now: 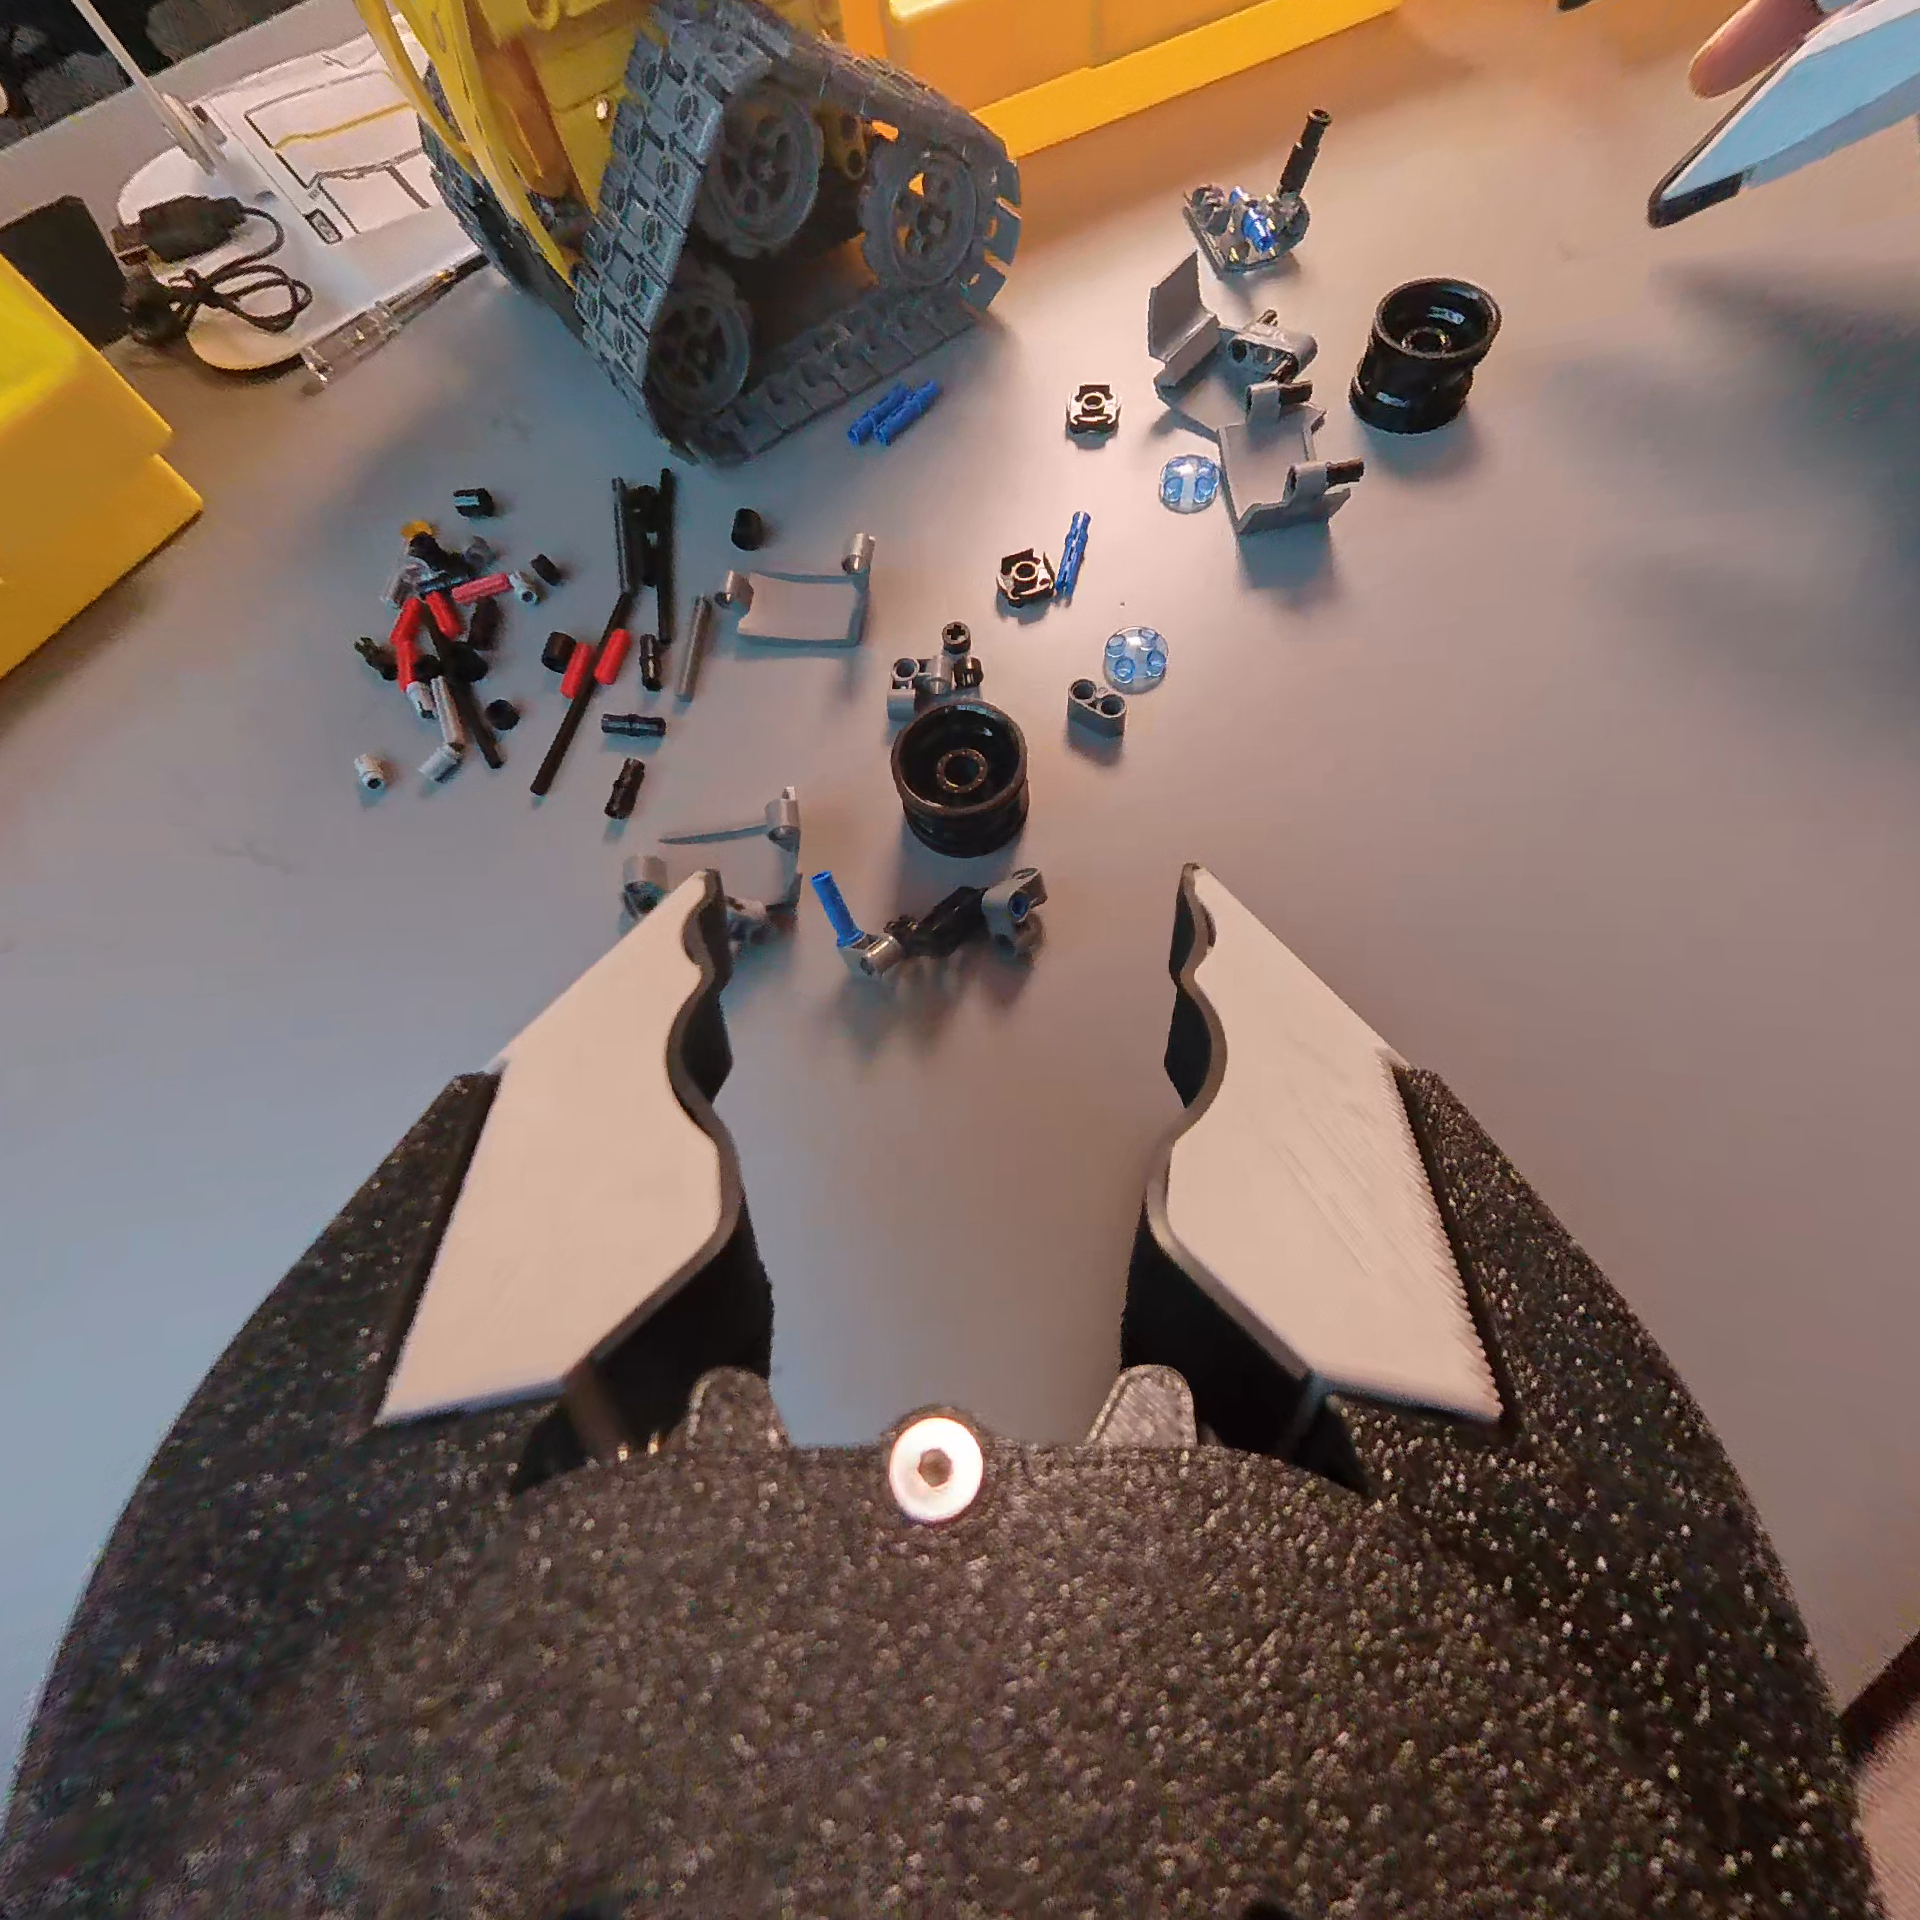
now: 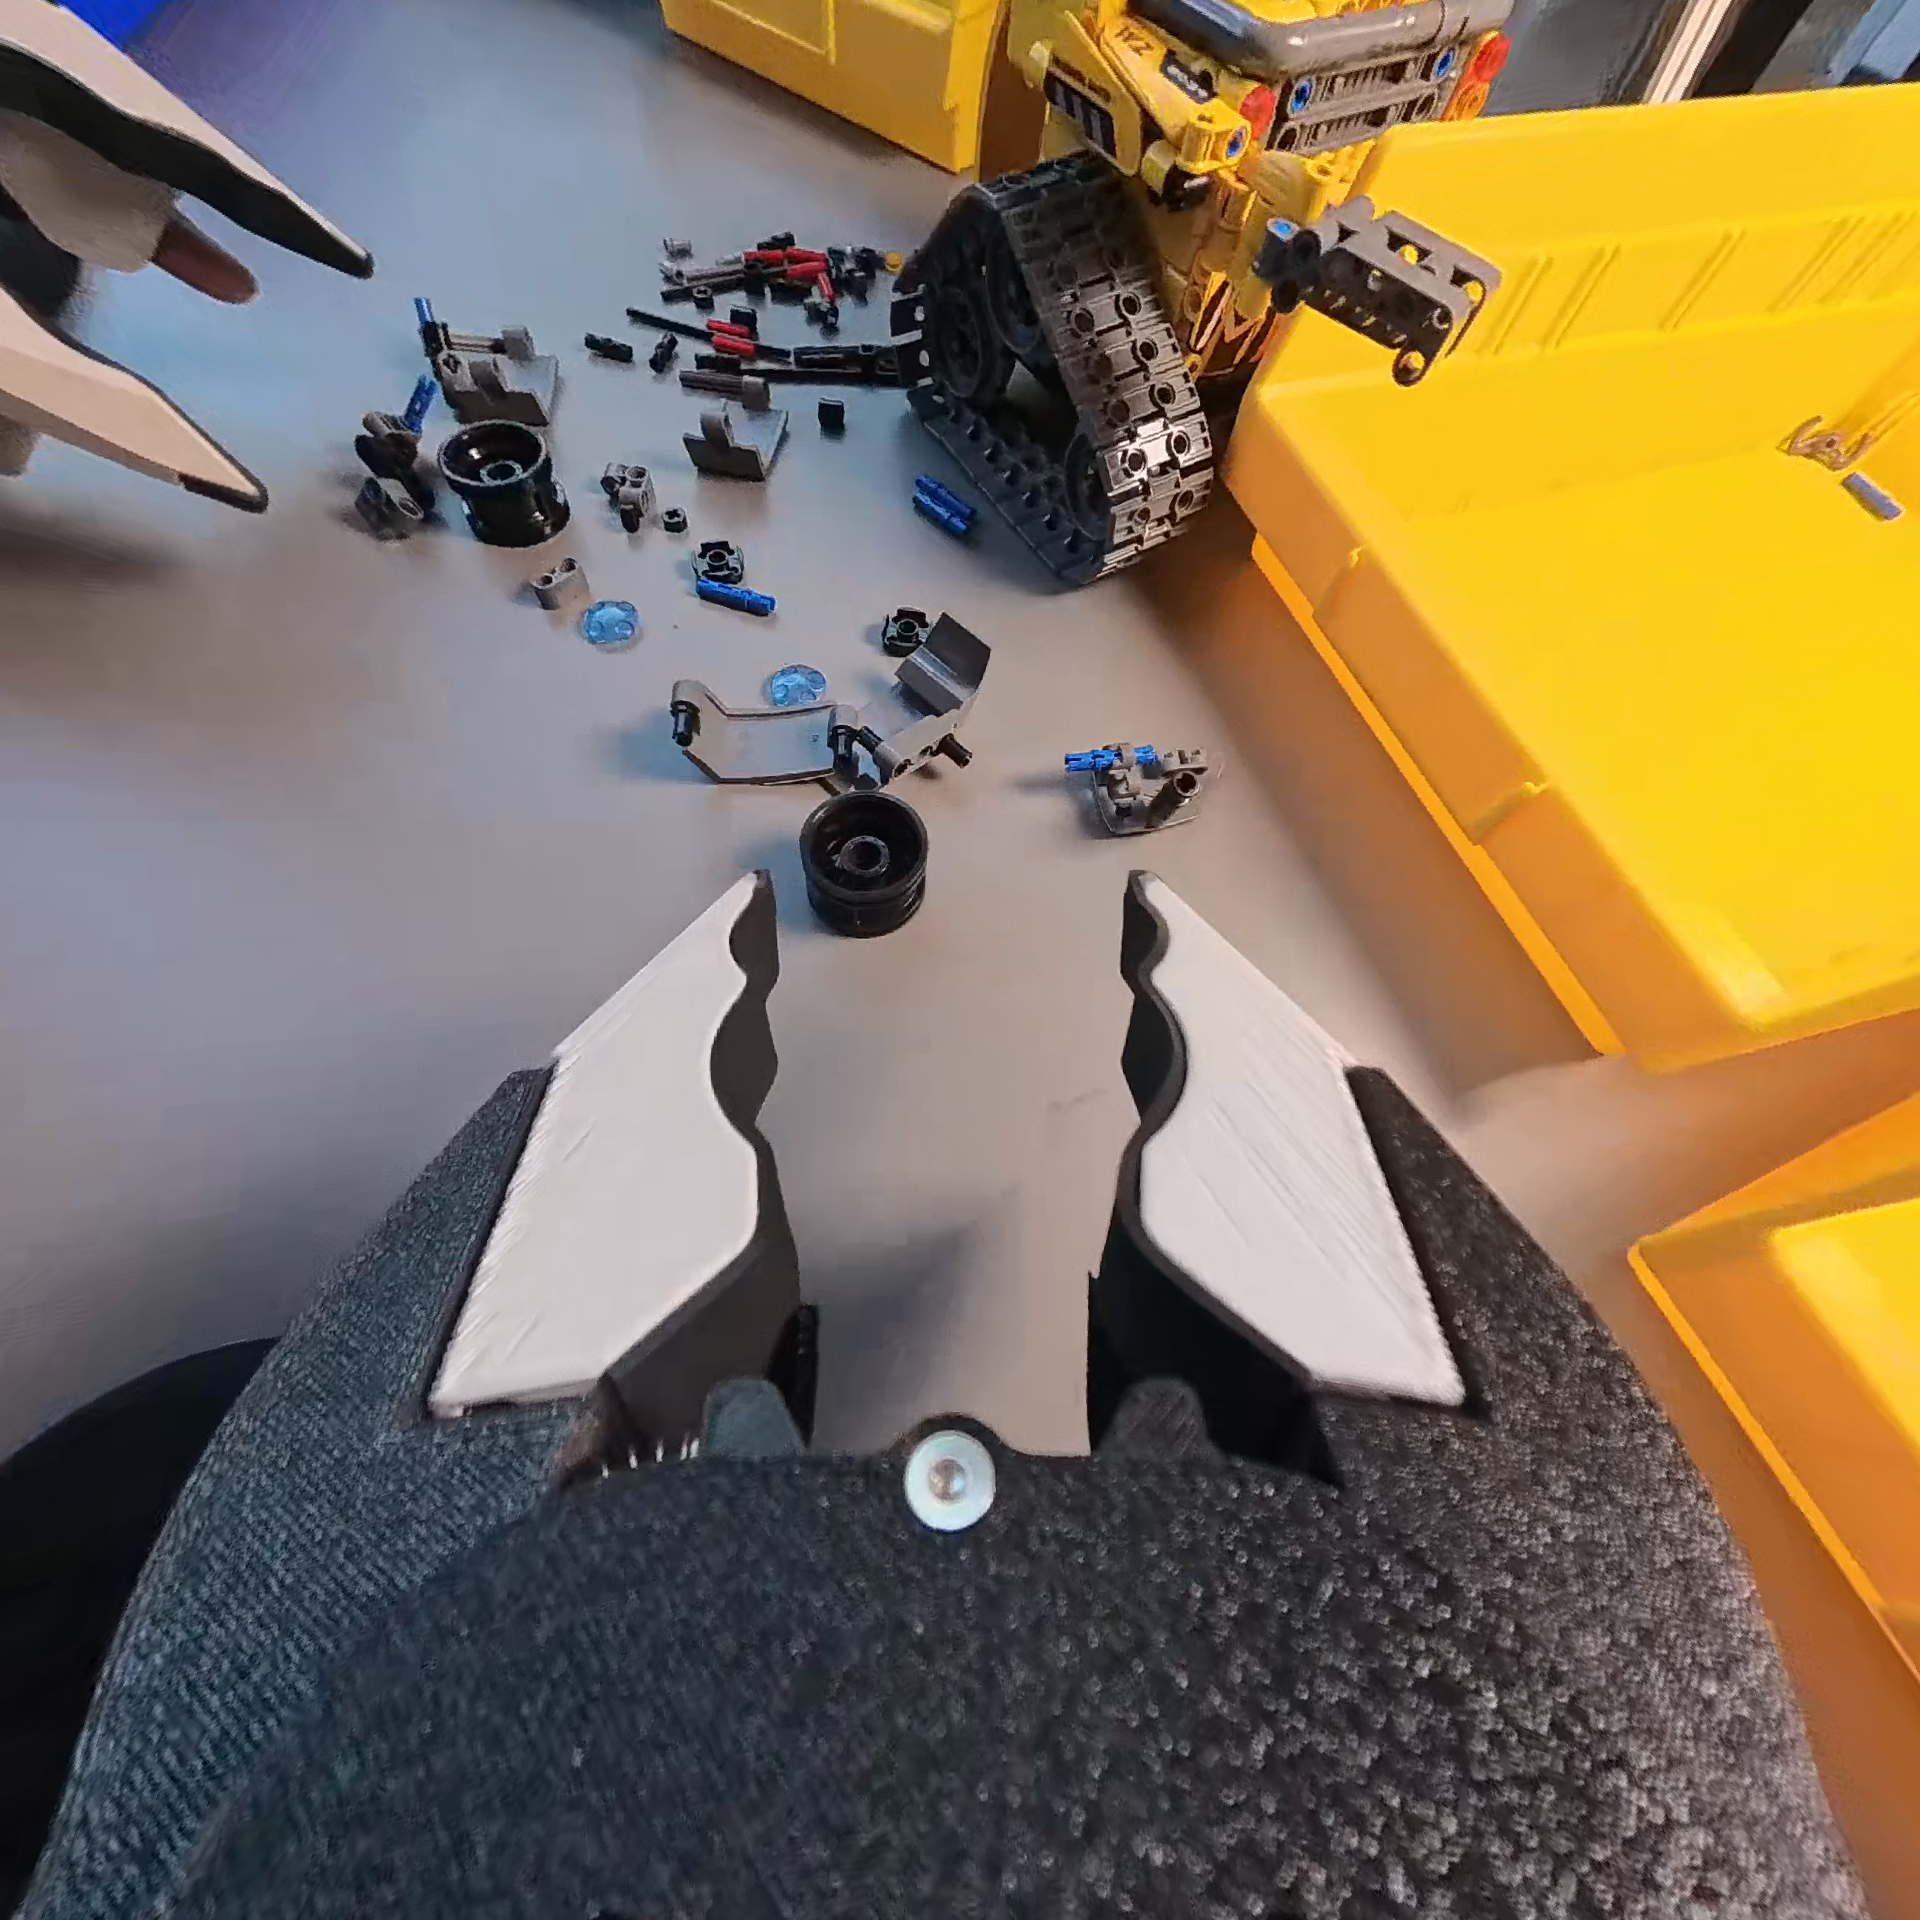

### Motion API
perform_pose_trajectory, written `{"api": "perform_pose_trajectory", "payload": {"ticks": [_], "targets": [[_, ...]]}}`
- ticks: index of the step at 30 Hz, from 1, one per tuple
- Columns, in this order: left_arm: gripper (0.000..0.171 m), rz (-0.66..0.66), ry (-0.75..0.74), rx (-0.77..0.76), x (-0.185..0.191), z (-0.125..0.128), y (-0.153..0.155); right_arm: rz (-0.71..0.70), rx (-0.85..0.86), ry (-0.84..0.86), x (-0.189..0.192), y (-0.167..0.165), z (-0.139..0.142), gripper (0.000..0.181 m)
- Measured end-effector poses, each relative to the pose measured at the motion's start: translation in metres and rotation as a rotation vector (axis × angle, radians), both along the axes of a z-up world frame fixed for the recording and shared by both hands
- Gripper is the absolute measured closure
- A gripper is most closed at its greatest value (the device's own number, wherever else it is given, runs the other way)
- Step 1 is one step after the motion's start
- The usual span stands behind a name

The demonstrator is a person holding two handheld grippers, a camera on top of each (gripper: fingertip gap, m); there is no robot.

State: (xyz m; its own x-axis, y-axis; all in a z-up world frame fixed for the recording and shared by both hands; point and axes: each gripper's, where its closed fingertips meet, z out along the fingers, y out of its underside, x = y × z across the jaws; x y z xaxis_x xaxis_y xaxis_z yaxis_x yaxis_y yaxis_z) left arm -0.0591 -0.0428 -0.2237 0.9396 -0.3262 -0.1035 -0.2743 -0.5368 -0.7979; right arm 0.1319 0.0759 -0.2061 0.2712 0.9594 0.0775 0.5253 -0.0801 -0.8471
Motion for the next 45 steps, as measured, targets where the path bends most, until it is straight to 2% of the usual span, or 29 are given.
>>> {"api": "perform_pose_trajectory", "payload": {"ticks": [6, 9, 14, 18, 21, 26, 34, 36, 40, 45], "targets": [[0.087, -0.006, -0.004, -0.007, 0.002, -0.001, 0.0, 0.014, 0.008, -0.018, -0.004, -0.002, -0.006, 0.116], [0.088, -0.037, -0.033, 0.0, -0.008, 0.009, -0.002, 0.029, 0.013, -0.026, -0.006, -0.011, -0.005, 0.117], [0.103, -0.127, 0.036, 0.055, -0.068, 0.037, 0.009, 0.143, 0.054, -0.049, -0.023, -0.048, 0.003, 0.121], [0.105, -0.397, -0.037, 0.005, -0.071, 0.021, 0.011, 0.242, 0.055, -0.014, -0.051, -0.082, 0.011, 0.126], [0.107, -0.468, -0.052, -0.055, -0.069, 0.0, 0.014, 0.309, 0.079, -0.022, -0.073, -0.1, 0.011, 0.128], [0.115, -0.445, 0.131, -0.035, -0.076, -0.025, 0.028, 0.349, 0.095, -0.023, -0.097, -0.107, 0.005, 0.133], [0.151, -0.455, 0.148, 0.0, -0.075, -0.029, 0.019, 0.346, 0.029, 0.075, -0.117, -0.106, 0.002, 0.136], [0.155, -0.435, 0.188, 0.01, -0.078, -0.029, 0.023, 0.325, 0.031, 0.084, -0.115, -0.102, 0.0, 0.137], [0.157, -0.422, 0.122, 0.04, -0.079, -0.017, 0.024, 0.283, 0.017, 0.117, -0.112, -0.094, 0.0, 0.139], [0.158, -0.463, -0.066, 0.164, -0.066, 0.018, 0.015, 0.244, 0.062, 0.181, -0.113, -0.088, 0.012, 0.141]]}}
